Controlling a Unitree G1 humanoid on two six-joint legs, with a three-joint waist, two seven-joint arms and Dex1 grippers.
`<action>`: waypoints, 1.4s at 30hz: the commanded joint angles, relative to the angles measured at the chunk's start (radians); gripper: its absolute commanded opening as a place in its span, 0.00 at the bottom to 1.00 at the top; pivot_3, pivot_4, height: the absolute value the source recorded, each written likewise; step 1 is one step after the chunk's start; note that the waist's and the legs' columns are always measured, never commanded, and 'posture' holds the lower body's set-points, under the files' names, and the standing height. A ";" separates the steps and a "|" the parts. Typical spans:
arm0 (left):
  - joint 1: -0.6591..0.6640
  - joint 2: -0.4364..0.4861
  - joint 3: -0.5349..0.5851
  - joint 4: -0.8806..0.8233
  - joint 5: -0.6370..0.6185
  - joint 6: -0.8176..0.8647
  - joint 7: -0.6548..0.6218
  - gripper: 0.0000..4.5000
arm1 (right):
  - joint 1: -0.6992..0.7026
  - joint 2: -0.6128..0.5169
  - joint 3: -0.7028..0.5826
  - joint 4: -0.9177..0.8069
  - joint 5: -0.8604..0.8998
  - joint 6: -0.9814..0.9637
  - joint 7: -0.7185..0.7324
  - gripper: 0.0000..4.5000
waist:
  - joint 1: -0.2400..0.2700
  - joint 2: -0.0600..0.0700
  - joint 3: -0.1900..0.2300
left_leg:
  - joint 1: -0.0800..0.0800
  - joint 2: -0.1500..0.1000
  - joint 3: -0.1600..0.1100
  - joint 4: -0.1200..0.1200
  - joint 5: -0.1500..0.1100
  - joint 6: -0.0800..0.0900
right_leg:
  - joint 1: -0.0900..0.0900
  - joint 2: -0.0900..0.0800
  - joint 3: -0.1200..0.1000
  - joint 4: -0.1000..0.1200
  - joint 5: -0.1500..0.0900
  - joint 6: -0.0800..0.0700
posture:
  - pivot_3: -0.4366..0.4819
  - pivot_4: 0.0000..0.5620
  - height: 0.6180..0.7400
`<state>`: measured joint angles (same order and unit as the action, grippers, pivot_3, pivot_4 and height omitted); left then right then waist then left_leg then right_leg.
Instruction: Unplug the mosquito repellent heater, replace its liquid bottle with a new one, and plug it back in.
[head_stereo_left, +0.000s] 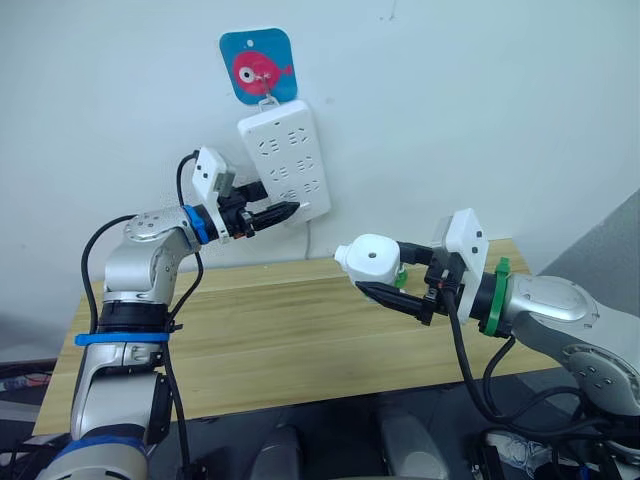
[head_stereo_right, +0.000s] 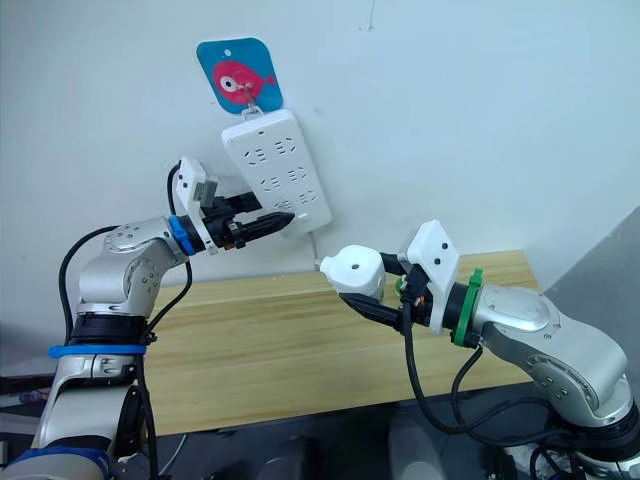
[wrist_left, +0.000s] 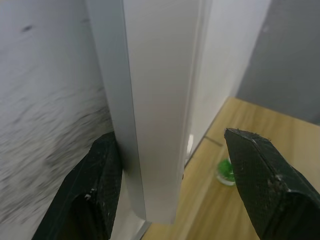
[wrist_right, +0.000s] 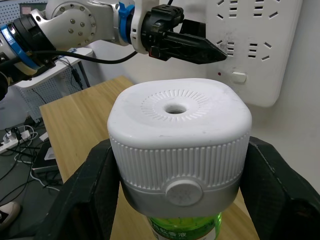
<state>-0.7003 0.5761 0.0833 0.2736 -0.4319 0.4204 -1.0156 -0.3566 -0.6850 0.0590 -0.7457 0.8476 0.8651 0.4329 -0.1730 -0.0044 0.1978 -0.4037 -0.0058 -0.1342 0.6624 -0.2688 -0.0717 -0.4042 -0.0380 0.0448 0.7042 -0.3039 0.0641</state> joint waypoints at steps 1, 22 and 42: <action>-0.014 0.019 0.025 -0.048 -0.034 0.026 -0.018 0.64 | 0.005 0.008 -0.031 -0.041 0.015 -0.005 -0.005 0.65 | 0.000 0.000 0.000 | 0.000 0.000 0.000 0.000 0.000 0.000 | 0.000 0.000 0.000 0.000 0.000 0.000 | 0.23 0.29 0.95; 0.022 0.018 0.011 -0.095 -0.019 0.034 -0.007 0.28 | -0.210 0.519 0.045 0.160 -0.109 0.160 -0.547 0.65 | 0.000 0.000 0.000 | 0.000 0.000 0.000 -0.001 0.002 -0.004 | -0.001 -0.001 0.000 0.001 0.000 0.000 | 0.25 0.28 0.95; 0.044 0.019 0.011 -0.132 -0.025 0.051 -0.007 0.28 | -0.279 0.642 0.079 0.265 -0.264 0.120 -0.477 0.65 | -0.009 0.000 0.000 | 0.000 0.000 -0.001 -0.001 0.002 -0.004 | -0.001 -0.001 0.000 0.001 0.000 0.000 | 0.27 0.28 0.95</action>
<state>-0.6595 0.5918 0.1137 0.1974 -0.4474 0.4734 -0.9987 -0.6109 -0.0577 0.1412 -0.4602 0.5963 1.0161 -0.0561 -0.1819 -0.0043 0.1978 -0.4035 -0.0063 -0.1348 0.6613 -0.2669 -0.0753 -0.4051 -0.0385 0.0451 0.7052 -0.3039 0.0640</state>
